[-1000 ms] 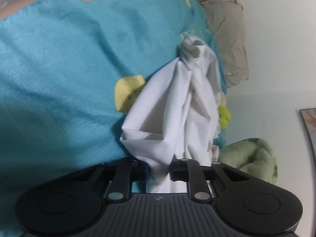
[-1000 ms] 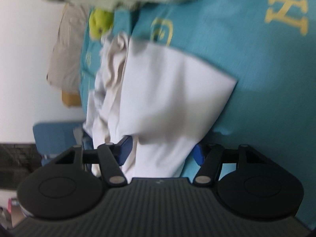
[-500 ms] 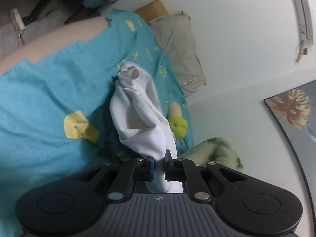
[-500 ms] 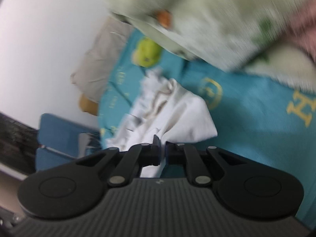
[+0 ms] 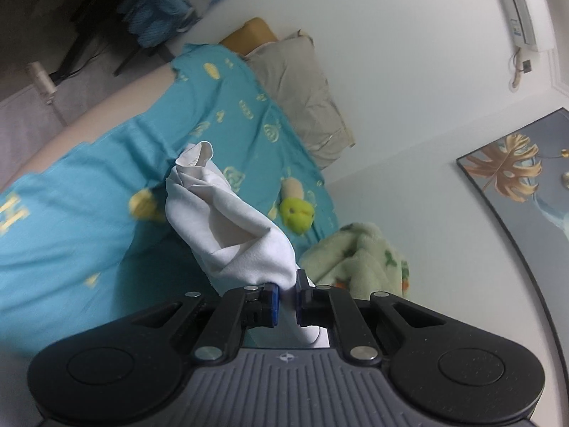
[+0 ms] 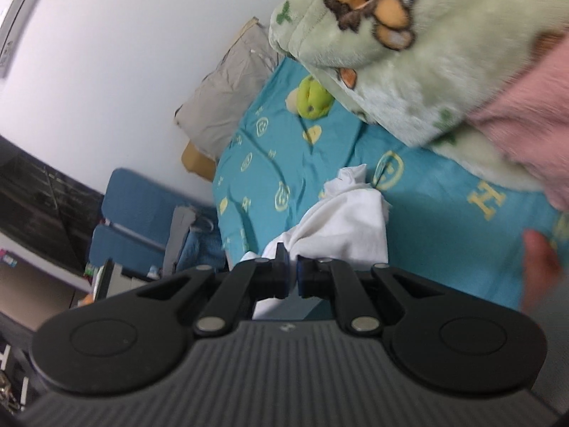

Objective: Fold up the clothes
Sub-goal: 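Fold the grasped end over the shirt with both grippers and release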

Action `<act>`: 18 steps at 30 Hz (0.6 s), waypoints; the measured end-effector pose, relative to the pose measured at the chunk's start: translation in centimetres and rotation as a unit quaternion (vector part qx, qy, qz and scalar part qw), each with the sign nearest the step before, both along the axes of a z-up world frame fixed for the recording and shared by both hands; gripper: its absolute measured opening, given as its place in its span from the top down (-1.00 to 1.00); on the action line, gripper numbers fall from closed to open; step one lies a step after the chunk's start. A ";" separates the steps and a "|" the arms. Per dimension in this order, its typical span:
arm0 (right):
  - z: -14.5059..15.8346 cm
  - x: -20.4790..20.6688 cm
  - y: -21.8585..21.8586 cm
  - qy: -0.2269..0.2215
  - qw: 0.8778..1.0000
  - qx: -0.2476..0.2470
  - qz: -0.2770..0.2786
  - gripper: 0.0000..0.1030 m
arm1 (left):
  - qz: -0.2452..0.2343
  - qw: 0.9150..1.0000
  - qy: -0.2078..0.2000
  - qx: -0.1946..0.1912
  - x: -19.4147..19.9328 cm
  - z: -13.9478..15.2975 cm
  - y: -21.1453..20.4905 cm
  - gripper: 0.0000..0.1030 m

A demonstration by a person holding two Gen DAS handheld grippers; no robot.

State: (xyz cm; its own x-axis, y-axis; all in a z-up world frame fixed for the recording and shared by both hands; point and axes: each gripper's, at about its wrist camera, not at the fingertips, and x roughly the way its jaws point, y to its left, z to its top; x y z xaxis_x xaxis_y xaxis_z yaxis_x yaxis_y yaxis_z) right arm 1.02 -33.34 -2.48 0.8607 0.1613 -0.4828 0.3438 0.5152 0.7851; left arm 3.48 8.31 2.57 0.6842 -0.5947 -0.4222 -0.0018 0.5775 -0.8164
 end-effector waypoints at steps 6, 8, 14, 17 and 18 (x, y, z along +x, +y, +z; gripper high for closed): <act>0.4 -4.5 0.2 0.021 0.999 -0.012 0.036 0.85 | -0.006 0.999 0.032 0.019 -5.2 0.5 0.8 0.83; 0.6 -4.8 0.2 0.028 0.999 -0.013 0.040 0.85 | -0.003 0.999 0.037 0.023 -5.6 0.5 1.0 0.83; 0.4 -3.4 0.4 0.035 0.998 -0.033 0.036 0.85 | 0.006 0.999 0.048 0.024 -3.8 0.1 0.8 0.82; -0.6 -1.2 -0.1 0.051 0.998 -0.013 0.032 0.85 | 0.010 0.998 0.057 0.029 -1.3 -0.7 0.2 0.82; -1.0 -0.4 -0.3 0.057 0.998 -0.009 0.030 0.85 | 0.011 0.998 0.059 0.030 -0.4 -1.1 0.0 0.82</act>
State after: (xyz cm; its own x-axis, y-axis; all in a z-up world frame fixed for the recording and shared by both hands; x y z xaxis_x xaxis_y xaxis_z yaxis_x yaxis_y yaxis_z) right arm 0.66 -33.61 -3.45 0.7893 0.2013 -0.5801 0.3978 0.5521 0.7328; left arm 3.11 8.31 1.49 0.6408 -0.5508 -0.5347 -0.1090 0.6241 -0.7737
